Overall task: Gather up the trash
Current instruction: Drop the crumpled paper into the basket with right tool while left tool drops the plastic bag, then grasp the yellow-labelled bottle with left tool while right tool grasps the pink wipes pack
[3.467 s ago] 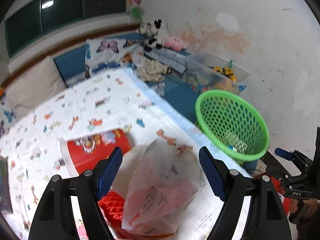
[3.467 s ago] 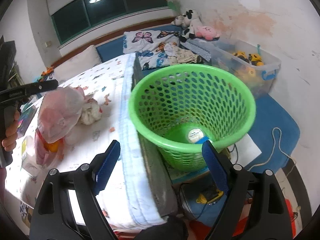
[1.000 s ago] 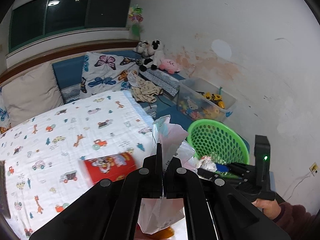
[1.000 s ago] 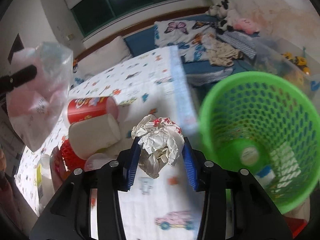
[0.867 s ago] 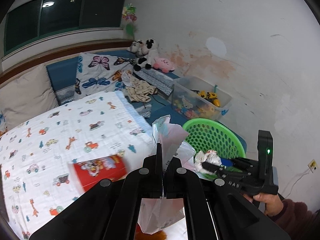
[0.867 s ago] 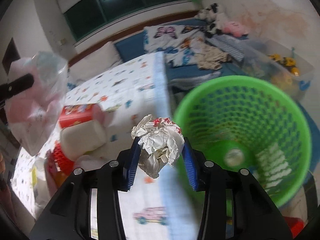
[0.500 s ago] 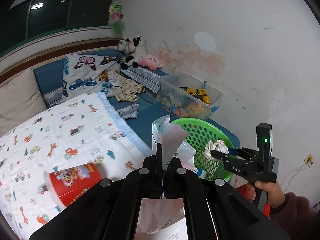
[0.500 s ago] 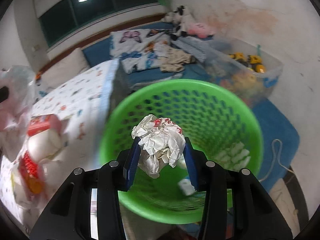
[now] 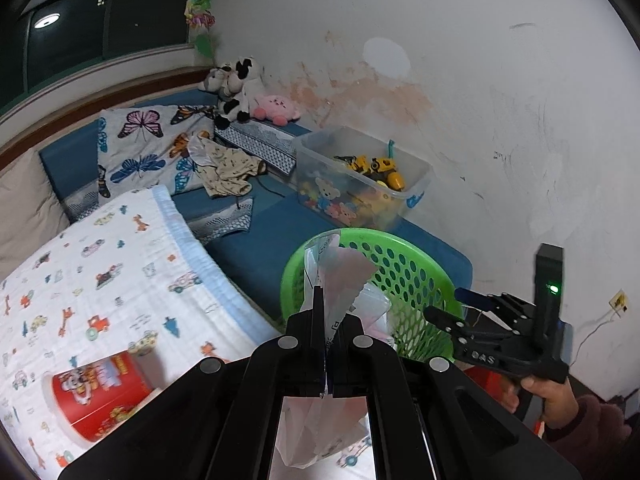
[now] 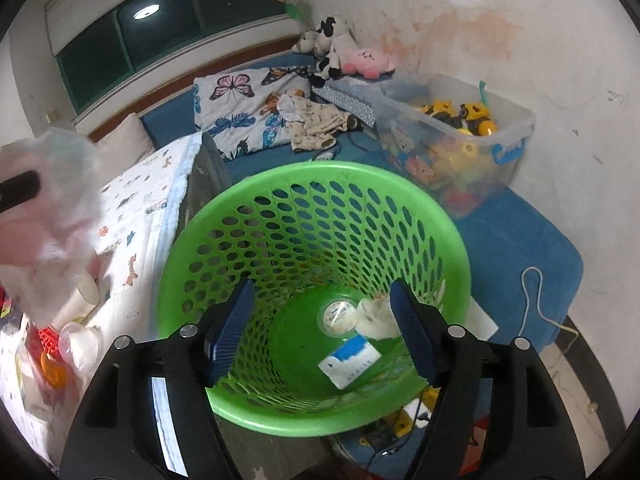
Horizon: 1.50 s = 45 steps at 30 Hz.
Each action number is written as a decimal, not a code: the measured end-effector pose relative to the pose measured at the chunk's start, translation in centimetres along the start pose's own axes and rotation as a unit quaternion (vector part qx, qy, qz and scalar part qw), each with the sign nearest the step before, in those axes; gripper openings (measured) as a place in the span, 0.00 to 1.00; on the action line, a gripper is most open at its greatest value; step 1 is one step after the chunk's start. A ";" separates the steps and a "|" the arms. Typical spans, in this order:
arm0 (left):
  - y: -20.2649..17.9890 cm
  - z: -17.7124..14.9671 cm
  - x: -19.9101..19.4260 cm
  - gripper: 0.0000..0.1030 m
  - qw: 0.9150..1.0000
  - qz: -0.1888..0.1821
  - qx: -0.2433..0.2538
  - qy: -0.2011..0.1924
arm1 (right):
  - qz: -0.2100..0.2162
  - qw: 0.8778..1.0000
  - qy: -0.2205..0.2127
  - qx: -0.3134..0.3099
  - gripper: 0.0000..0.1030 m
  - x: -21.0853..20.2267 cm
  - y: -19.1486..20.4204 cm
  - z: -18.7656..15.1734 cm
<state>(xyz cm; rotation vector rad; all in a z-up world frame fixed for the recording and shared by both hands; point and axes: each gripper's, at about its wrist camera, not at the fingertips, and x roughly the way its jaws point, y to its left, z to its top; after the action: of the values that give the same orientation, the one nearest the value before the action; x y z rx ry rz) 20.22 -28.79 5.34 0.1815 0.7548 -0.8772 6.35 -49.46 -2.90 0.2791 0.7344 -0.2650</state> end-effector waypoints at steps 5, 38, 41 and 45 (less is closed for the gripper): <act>-1.3 0.6 2.1 0.01 1.000 -0.004 0.004 0.013 | 0.005 1.000 -0.013 0.004 0.71 -1.4 -0.5 -0.3; 1.0 -3.9 -1.6 0.63 0.997 0.050 -0.050 0.001 | 0.056 0.998 -0.017 -0.023 0.78 -4.3 2.9 -2.6; 2.8 -5.6 -3.6 0.63 0.995 0.080 -0.067 -0.001 | 0.071 0.997 -0.013 -0.041 0.80 -4.3 4.3 -2.7; 5.6 -7.7 -6.0 0.63 0.989 0.110 -0.098 0.004 | 0.095 0.993 -0.004 -0.066 0.80 -4.0 6.8 -3.0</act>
<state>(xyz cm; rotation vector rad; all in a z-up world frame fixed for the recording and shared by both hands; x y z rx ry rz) 17.98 -18.07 2.82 0.0917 0.8062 -0.5886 3.90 -41.54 -1.24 0.2204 0.7094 -0.0357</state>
